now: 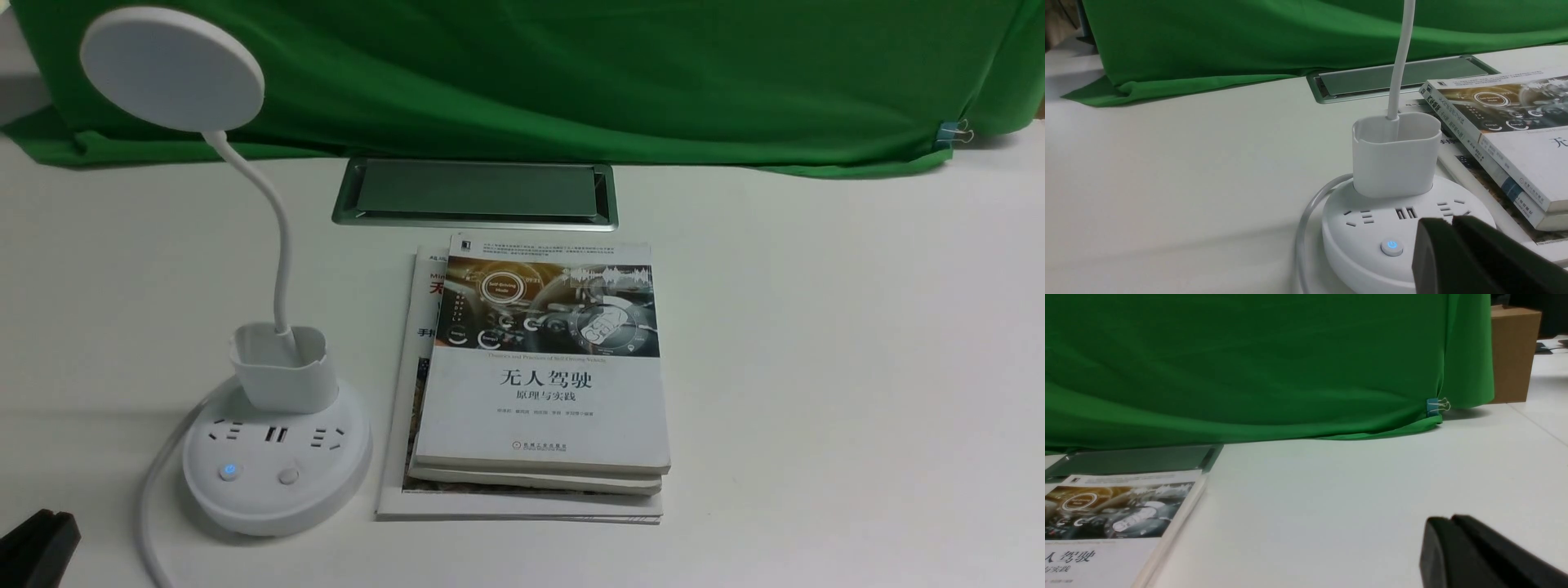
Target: Turn off the desk lamp on the white desktop by hand.
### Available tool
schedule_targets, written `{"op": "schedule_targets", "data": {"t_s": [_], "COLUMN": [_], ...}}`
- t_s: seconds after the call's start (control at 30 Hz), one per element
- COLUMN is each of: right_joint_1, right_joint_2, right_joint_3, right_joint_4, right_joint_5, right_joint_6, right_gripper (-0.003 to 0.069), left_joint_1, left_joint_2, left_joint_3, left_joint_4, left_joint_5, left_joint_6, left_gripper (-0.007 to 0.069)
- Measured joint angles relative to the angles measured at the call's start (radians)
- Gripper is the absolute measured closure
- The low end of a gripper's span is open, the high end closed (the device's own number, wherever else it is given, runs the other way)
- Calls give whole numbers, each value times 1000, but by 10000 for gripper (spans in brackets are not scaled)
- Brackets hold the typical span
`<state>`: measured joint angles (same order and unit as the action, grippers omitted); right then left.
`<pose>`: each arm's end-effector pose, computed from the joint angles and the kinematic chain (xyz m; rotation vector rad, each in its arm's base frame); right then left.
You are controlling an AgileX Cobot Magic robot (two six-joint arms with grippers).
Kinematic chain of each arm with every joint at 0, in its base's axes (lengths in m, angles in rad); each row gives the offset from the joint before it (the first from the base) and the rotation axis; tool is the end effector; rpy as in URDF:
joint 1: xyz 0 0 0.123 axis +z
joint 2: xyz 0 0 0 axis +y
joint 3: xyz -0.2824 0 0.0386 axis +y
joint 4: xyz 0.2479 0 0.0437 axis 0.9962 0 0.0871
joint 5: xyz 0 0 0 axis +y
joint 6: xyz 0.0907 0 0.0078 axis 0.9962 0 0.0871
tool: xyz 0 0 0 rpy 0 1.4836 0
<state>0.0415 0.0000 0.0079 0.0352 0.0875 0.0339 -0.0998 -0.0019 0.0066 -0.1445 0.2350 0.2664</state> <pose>0.0568 0.0026 0.2025 0.0193 1.5795 0.0889 0.0550 -0.0086 0.1899 0.2184 1.7070 -0.0096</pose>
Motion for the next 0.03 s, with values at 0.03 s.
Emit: {"op": "schedule_targets", "data": {"t_s": [0.03], "right_joint_1": [0], "right_joint_2": [0], "right_joint_3": [0], "right_joint_4": [0], "right_joint_5": [0], "right_joint_6": [0], "right_gripper": [622], "left_joint_1": [0], "left_joint_2": [0], "left_joint_3": [0], "left_joint_4": [0], "left_joint_5": [0], "left_joint_6": [0], "left_gripper": [601]}}
